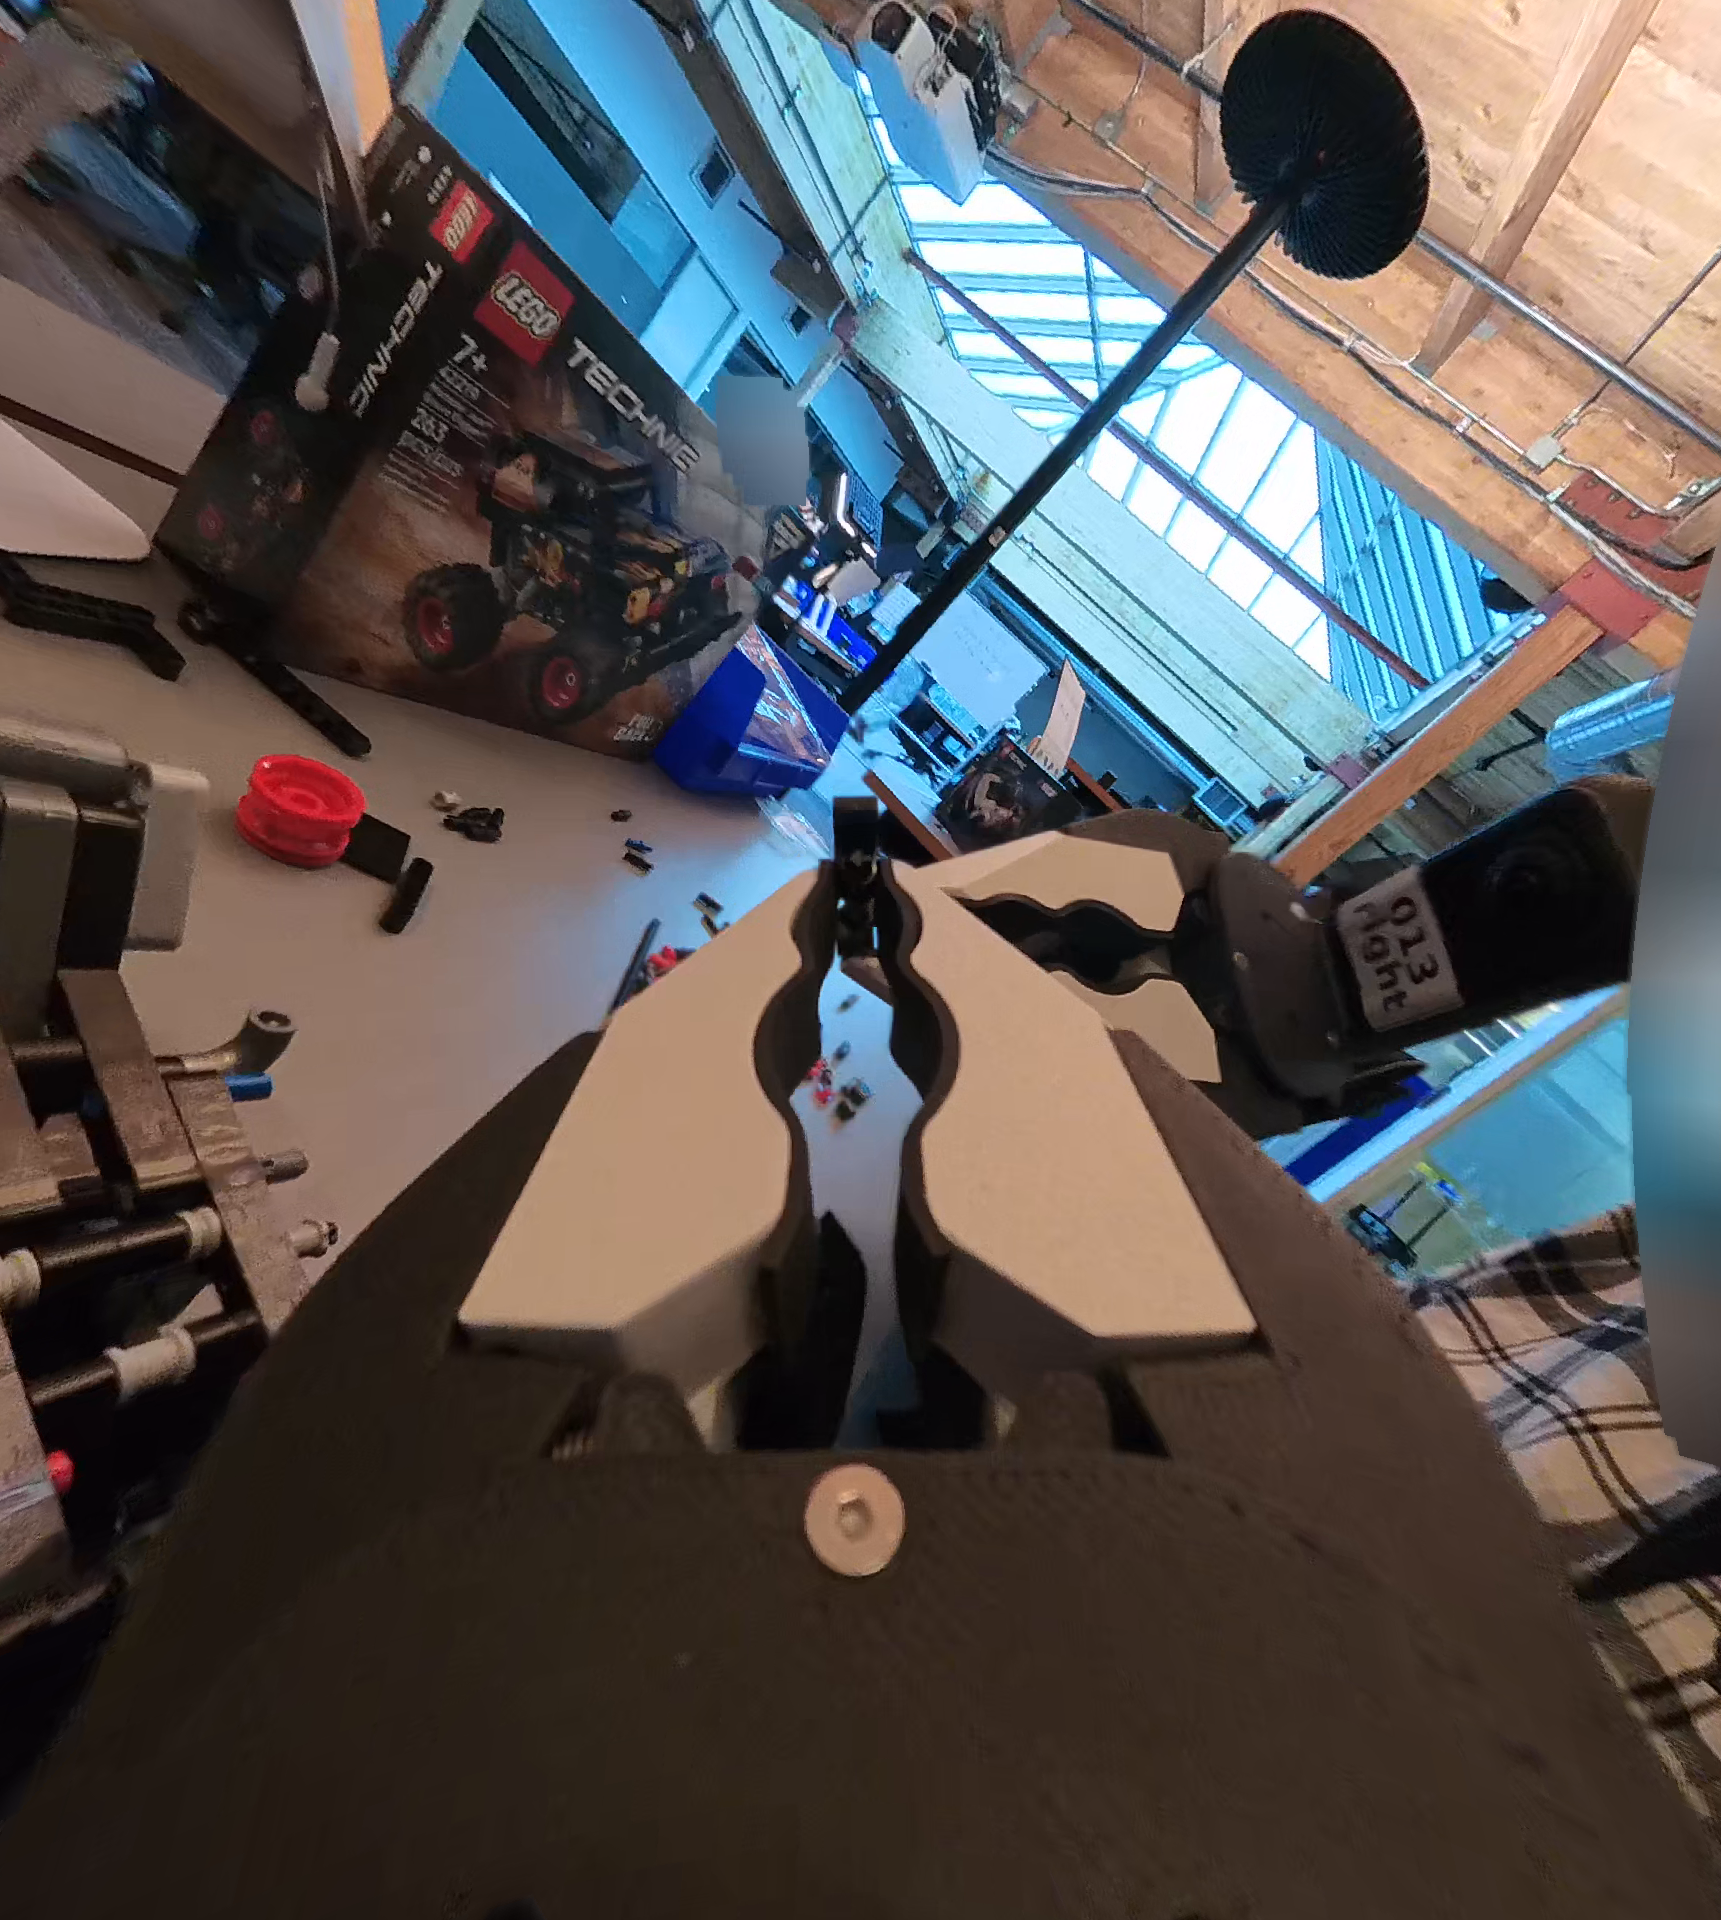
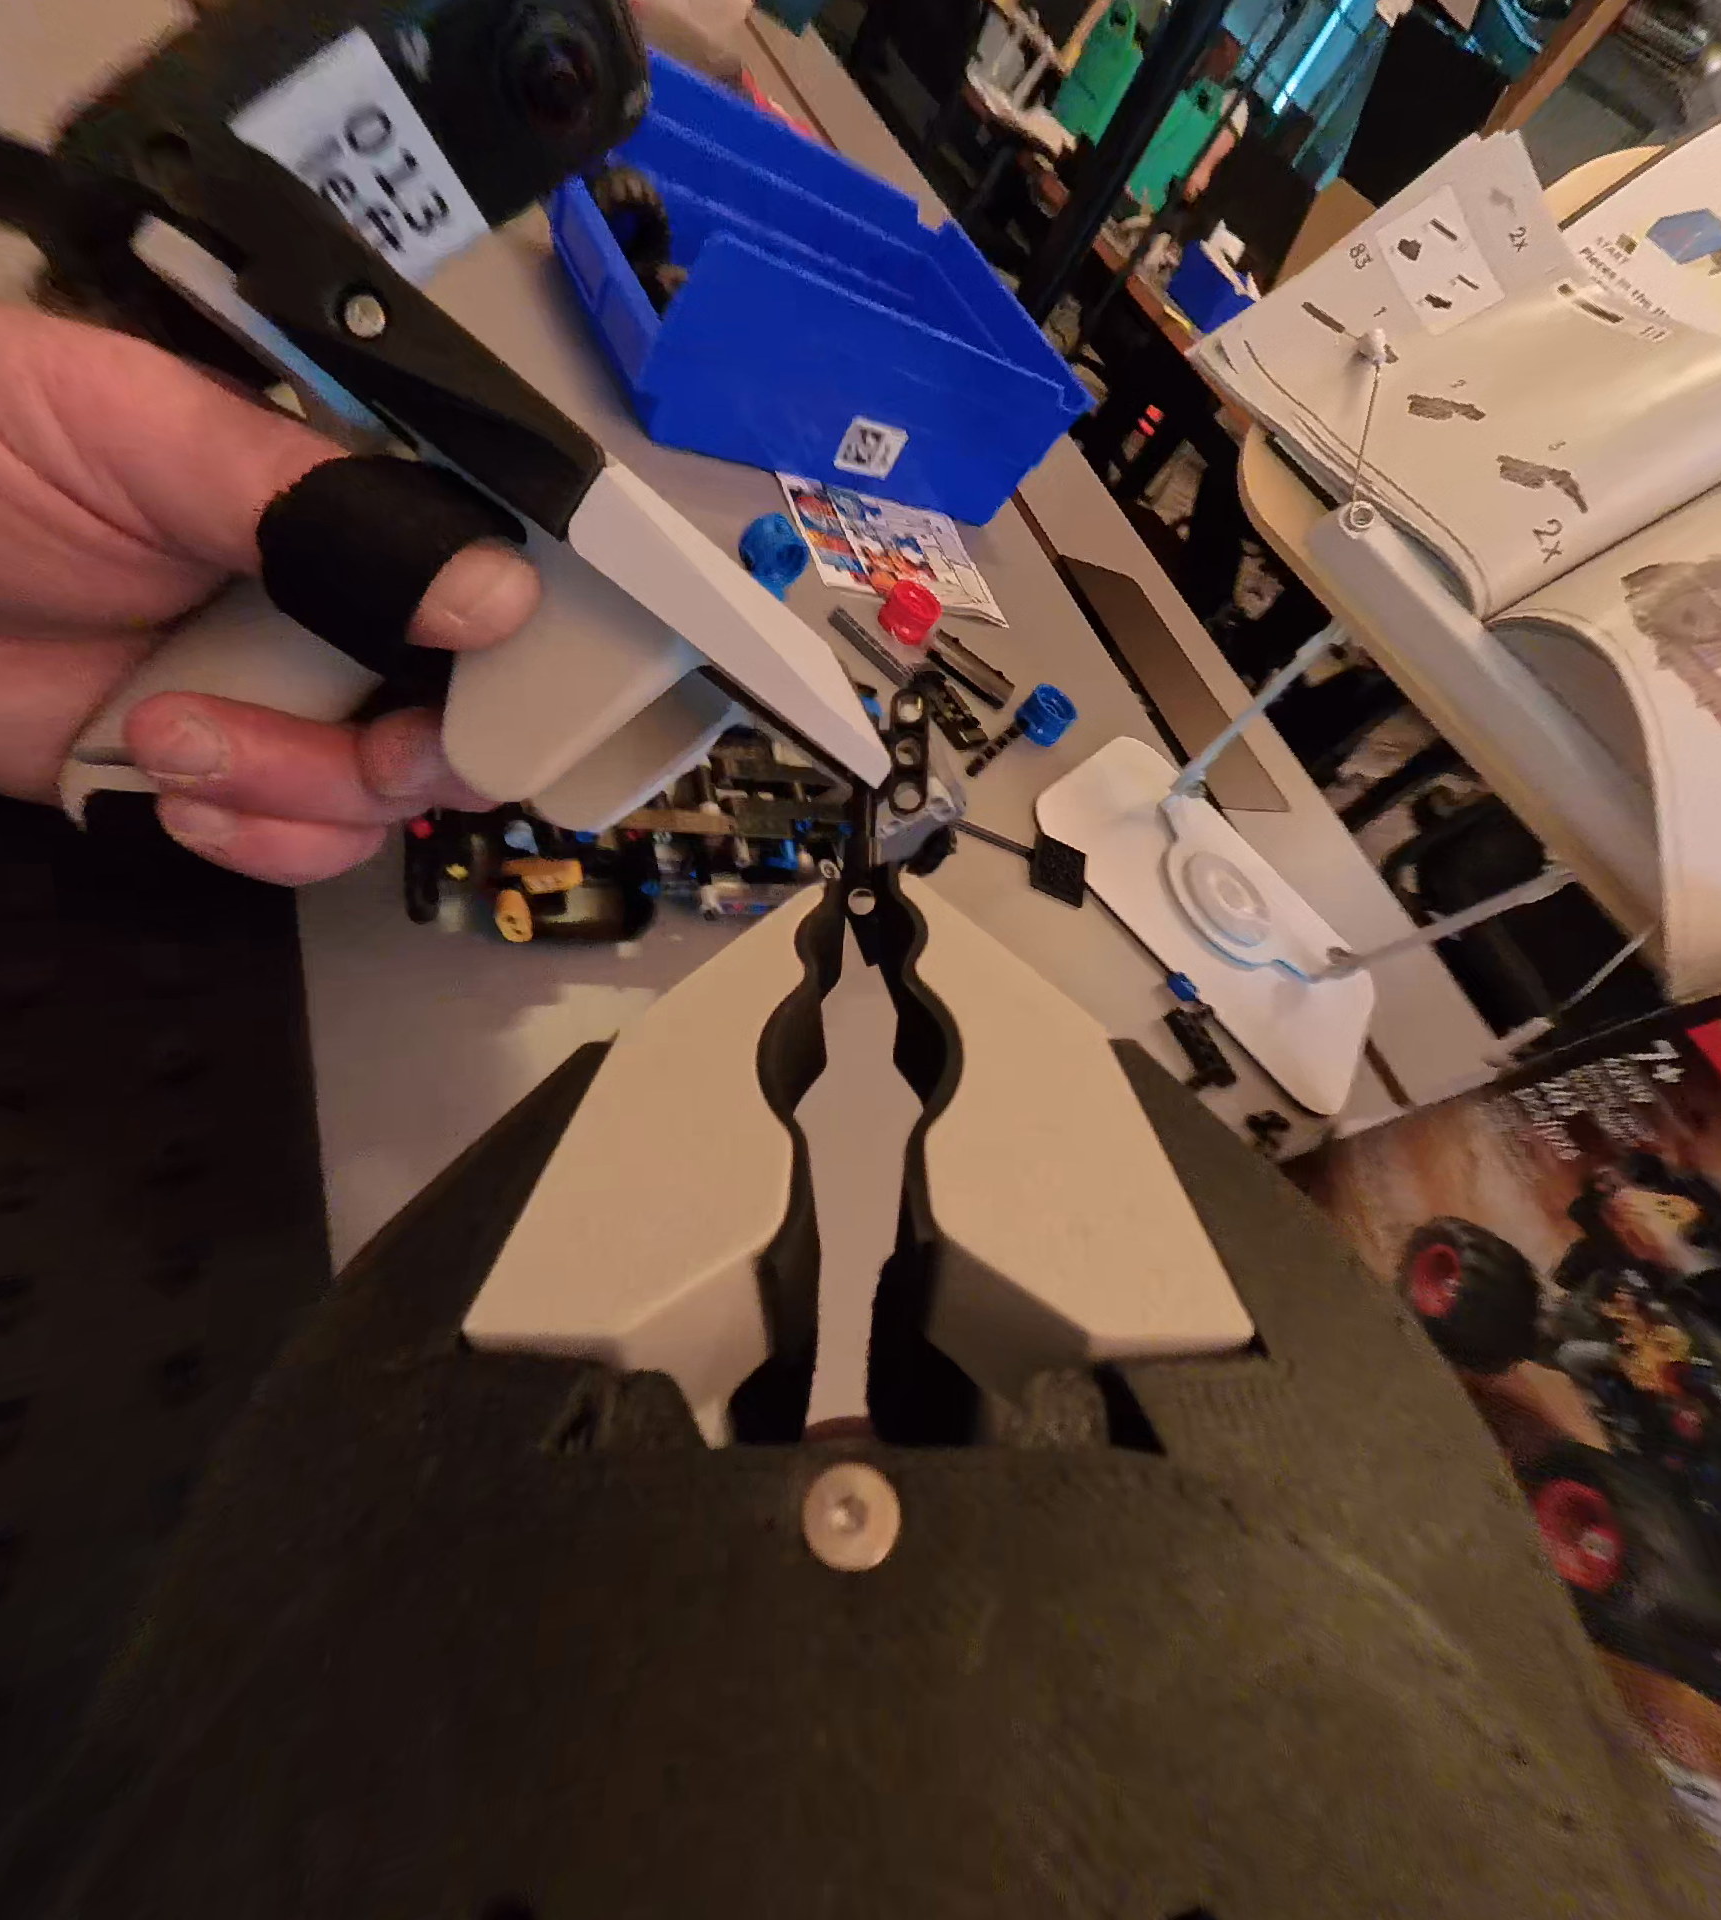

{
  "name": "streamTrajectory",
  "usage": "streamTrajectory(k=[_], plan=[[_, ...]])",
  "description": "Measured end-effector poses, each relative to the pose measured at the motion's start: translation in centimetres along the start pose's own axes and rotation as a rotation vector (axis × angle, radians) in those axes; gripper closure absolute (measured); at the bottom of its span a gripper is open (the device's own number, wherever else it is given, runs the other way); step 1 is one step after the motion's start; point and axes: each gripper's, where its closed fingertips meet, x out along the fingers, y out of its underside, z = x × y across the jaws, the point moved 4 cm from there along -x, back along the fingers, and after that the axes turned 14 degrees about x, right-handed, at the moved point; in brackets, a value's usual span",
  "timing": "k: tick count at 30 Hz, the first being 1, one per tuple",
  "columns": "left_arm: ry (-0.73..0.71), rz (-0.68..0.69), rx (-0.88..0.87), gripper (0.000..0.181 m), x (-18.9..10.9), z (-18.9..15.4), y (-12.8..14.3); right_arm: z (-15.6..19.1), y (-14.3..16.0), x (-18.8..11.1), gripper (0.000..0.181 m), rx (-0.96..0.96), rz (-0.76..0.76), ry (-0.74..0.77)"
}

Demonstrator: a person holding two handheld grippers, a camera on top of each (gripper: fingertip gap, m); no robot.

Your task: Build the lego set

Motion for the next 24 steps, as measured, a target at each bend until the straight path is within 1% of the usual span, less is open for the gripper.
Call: streamTrajectory(k=[2,4,5,7,12,14,17,22,24], plan=[[0.041,0.024,-0.001,0.175,0.0,-0.3,-0.3,-0.2,-0.2,-0.2,0.177,0.071,-0.033,-0.044],[0.032,0.062,0.045,0.156,-0.1,-0.5,-0.3,-0.6,-0.1,-0.3,0.177,0.090,-0.035,-0.053],[0.026,0.059,0.063,0.156,-0.3,-0.5,-0.5,-0.7,-0.1,-0.4,0.176,0.099,-0.039,-0.061],[0.028,0.049,0.071,0.158,-0.7,-0.4,-1.0,-0.7,0.1,-0.4,0.177,0.096,-0.041,-0.063],[0.065,0.108,0.114,0.164,-0.4,-0.9,-0.7,-0.2,0.2,-0.3,0.177,0.047,-0.033,-0.059],[0.023,0.106,0.155,0.176,-0.3,-0.6,-0.7,-0.1,0.0,-0.3,0.177,0.035,-0.039,-0.054],[0.038,0.091,0.131,0.176,-0.2,-0.6,-0.7,-0.1,0.0,-0.4,0.177,0.019,-0.042,-0.046],[0.030,0.086,0.159,0.176,-0.2,-0.8,-0.5,0.1,0.0,-0.5,0.177,0.005,-0.041,-0.033],[0.051,0.112,0.149,0.177,0.2,-0.9,0.2,0.2,-0.2,-0.6,0.177,0.001,-0.048,-0.029]])
